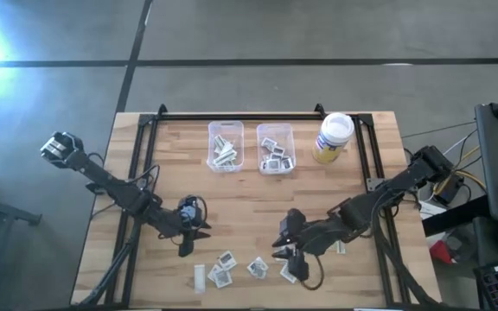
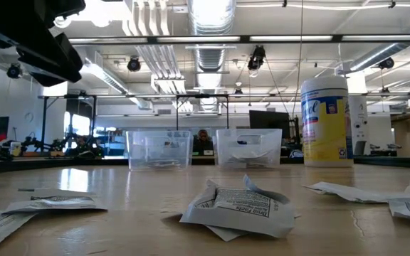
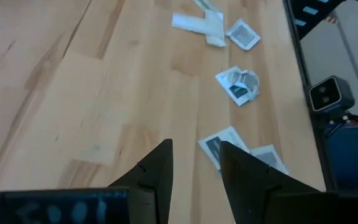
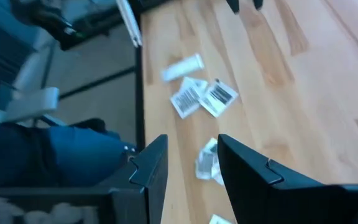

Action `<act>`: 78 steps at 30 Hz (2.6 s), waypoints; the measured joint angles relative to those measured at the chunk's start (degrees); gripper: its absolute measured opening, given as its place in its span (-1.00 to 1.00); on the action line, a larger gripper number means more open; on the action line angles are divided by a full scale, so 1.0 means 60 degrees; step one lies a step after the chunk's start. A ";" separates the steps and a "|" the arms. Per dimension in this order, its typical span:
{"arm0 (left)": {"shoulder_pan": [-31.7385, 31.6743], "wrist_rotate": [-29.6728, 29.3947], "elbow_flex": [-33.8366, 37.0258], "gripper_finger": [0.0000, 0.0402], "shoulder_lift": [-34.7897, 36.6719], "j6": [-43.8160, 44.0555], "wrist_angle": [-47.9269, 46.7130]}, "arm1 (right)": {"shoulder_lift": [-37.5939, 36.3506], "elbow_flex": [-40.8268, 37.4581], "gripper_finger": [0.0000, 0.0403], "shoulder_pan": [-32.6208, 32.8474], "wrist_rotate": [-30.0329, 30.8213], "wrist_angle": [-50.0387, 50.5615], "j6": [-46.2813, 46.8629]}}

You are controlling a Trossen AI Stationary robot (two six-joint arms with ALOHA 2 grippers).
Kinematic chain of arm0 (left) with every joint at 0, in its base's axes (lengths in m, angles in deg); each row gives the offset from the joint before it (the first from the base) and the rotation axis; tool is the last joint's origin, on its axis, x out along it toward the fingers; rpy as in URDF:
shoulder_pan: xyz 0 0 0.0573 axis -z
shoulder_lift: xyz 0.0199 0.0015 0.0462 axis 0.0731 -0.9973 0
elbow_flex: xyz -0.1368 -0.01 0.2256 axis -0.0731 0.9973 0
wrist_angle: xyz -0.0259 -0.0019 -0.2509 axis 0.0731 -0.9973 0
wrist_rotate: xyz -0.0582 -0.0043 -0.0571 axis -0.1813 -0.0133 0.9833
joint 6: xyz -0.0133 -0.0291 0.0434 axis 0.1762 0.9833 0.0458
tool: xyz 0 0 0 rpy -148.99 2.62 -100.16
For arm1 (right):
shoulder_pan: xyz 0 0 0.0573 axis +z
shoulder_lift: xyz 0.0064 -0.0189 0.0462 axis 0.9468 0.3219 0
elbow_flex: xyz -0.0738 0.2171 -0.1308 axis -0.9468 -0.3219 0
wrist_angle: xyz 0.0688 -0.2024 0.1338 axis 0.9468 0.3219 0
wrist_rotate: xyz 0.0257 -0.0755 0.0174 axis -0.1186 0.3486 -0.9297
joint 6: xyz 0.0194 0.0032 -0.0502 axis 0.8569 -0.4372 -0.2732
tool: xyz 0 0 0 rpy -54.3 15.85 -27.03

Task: Pick & Place First Aid Supplies
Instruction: Put the gray towelette pack into the right transparent bin

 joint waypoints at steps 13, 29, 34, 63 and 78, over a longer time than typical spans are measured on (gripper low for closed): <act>0.0152 0.0178 0.0000 -0.38 0.0000 0.0503 -0.0691 | 0.2398 0.2161 -0.40 0.0126 -0.0001 0.2588 0.1434; 0.0191 0.0100 0.0004 -0.38 0.0000 0.0688 -0.0930 | 0.3921 0.2438 -0.43 0.0141 -0.0791 0.2312 0.3155; 0.0191 0.0095 0.0004 -0.38 0.0000 0.0702 -0.0910 | 0.4257 0.2434 -0.44 0.0142 -0.0930 0.1645 0.3178; 0.0191 -0.0010 0.0004 -0.38 0.0000 0.0713 -0.0904 | 0.5455 0.2442 -0.49 -0.0079 -0.0626 0.1156 0.2936; 0.0191 -0.0015 0.0004 -0.38 0.0000 0.0664 -0.0904 | 0.5458 0.2114 -0.50 -0.0072 -0.0570 0.1047 0.3252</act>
